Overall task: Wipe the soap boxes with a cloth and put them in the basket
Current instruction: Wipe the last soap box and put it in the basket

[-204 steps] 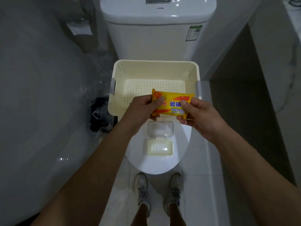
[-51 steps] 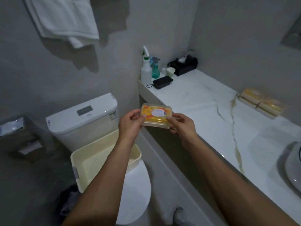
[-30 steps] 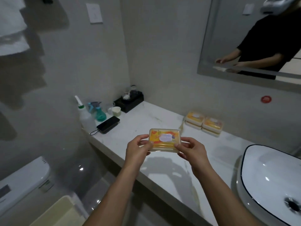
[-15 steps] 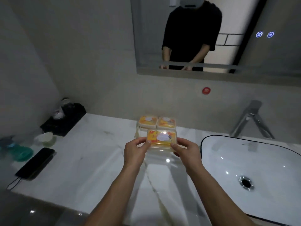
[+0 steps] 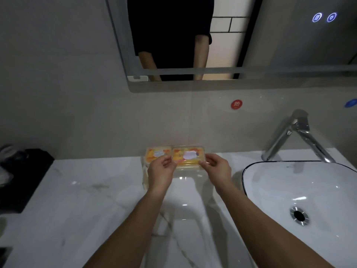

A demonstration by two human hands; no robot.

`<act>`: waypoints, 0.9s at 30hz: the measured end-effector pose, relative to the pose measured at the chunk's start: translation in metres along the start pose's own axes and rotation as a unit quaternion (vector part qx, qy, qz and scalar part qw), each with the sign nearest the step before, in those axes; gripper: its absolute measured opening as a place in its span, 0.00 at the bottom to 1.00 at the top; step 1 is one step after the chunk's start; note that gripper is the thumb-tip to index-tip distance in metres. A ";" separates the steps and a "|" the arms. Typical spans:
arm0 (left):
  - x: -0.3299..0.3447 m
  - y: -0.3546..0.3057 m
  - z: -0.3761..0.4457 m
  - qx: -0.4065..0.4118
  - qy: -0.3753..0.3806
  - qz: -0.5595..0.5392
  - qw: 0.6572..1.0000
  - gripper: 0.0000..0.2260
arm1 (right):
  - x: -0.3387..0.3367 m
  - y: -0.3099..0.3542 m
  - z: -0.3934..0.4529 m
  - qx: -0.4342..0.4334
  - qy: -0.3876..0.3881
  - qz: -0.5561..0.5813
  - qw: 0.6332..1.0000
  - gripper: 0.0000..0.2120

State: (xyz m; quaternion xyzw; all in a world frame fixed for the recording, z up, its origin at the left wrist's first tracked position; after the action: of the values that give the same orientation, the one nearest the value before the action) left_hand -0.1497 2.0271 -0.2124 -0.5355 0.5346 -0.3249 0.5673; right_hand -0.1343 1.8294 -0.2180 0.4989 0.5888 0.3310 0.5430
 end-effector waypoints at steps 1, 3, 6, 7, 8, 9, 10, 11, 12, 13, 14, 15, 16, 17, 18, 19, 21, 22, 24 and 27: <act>0.004 0.001 0.012 -0.003 0.004 -0.005 1.000 0.14 | 0.002 -0.002 0.012 -0.004 -0.004 -0.012 1.000 0.13; 0.013 0.005 0.036 -0.014 0.008 -0.016 1.000 0.14 | 0.007 -0.006 0.035 -0.011 -0.005 -0.045 0.999 0.12; 0.023 0.014 0.064 -0.034 -0.003 0.004 0.999 0.13 | 0.014 -0.015 0.062 -0.013 0.004 -0.064 0.998 0.12; 0.025 0.019 0.073 -0.042 -0.008 0.005 0.999 0.12 | 0.016 -0.019 0.069 -0.010 0.008 -0.064 0.998 0.12; 0.027 0.024 0.080 -0.049 -0.011 0.007 0.999 0.12 | 0.019 -0.022 0.075 -0.006 0.013 -0.065 0.998 0.12; 0.029 0.028 0.087 -0.055 -0.014 0.013 0.998 0.11 | 0.022 -0.024 0.081 -0.001 0.017 -0.064 0.998 0.11; 0.031 0.032 0.093 -0.057 -0.014 0.022 0.998 0.10 | 0.024 -0.026 0.086 0.003 0.020 -0.059 0.998 0.11; 0.033 0.035 0.099 -0.055 -0.013 0.032 0.998 0.09 | 0.026 -0.026 0.090 0.004 0.022 -0.054 0.998 0.10; 0.034 0.037 0.105 -0.052 -0.008 0.044 0.998 0.09 | 0.027 -0.027 0.095 0.003 0.025 -0.054 0.998 0.10; 0.036 0.038 0.109 -0.050 -0.001 0.053 0.997 0.10 | 0.027 -0.027 0.098 0.000 0.030 -0.059 0.998 0.09; 0.038 0.039 0.113 -0.050 0.010 0.058 0.997 0.11 | 0.027 -0.027 0.100 0.000 0.036 -0.069 0.997 0.10; 0.040 0.039 0.116 -0.048 0.022 0.063 0.997 0.13 | 0.027 -0.027 0.103 0.002 0.041 -0.076 0.996 0.11; 0.042 0.039 0.118 -0.045 0.033 0.072 0.996 0.14 | 0.026 -0.029 0.105 0.006 0.046 -0.082 0.996 0.12; 0.043 0.039 0.120 -0.039 0.041 0.085 0.995 0.16 | 0.025 -0.031 0.106 0.011 0.049 -0.086 0.995 0.13; 0.044 0.038 0.120 -0.034 0.046 0.101 0.993 0.17 | 0.024 -0.032 0.108 0.015 0.051 -0.088 0.995 0.14; 0.045 0.037 0.120 -0.029 0.046 0.115 0.992 0.18 | 0.024 -0.033 0.109 0.017 0.054 -0.090 0.994 0.15; 0.045 0.035 0.118 -0.024 0.040 0.138 0.989 0.19 | 0.025 -0.034 0.111 0.016 0.059 -0.096 0.993 0.17; 0.045 0.034 0.118 -0.023 0.036 0.150 0.988 0.20 | 0.025 -0.034 0.113 0.014 0.061 -0.100 0.993 0.17; 0.045 0.032 0.118 -0.022 0.031 0.179 0.983 0.19 | 0.027 -0.034 0.115 0.012 0.066 -0.107 0.992 0.18; 0.045 0.032 0.117 -0.021 0.031 0.207 0.978 0.19 | 0.027 -0.034 0.116 0.007 0.069 -0.117 0.991 0.19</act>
State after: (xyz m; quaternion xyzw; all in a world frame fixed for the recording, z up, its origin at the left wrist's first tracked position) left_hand -0.0350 2.0217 -0.2720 -0.4150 0.6580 -0.2055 0.5938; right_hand -0.0274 1.8279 -0.2802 0.4063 0.6816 0.2950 0.5322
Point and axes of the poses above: each hand's wrist, its own z-axis towards the middle knuckle, its own x-axis out of the palm, y = z × x, the point moved 3 cm from there along z, towards the middle knuckle, and after that the axes turned 5 degrees about y, right-handed, at the moved point
